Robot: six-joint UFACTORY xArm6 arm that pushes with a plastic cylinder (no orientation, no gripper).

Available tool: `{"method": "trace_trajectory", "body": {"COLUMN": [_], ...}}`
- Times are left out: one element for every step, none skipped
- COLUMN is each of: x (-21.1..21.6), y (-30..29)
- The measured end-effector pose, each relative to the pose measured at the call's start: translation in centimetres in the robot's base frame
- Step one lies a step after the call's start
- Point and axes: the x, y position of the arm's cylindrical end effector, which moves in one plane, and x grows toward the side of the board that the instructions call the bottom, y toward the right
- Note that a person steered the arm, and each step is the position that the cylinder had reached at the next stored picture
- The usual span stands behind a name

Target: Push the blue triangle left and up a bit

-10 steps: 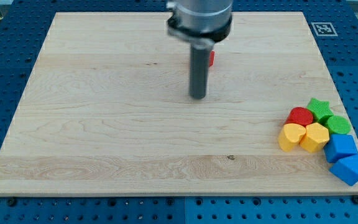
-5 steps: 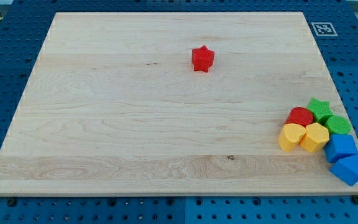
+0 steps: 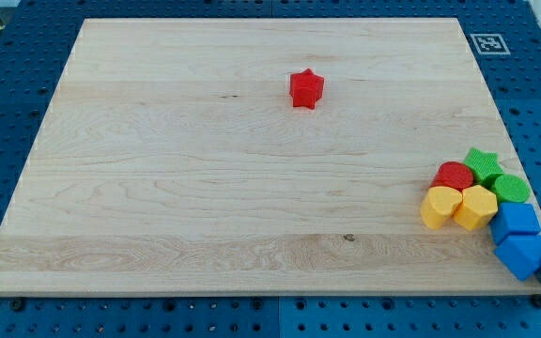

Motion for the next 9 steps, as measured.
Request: {"method": "trace_trajectory", "body": {"x": [0.0, 0.0, 0.0, 0.1, 0.0, 0.0, -0.1, 0.0, 0.0], "y": [-0.9, -1.2, -1.8, -2.5, -3.4, -4.2, -4.8, -4.9, -5.1]}}
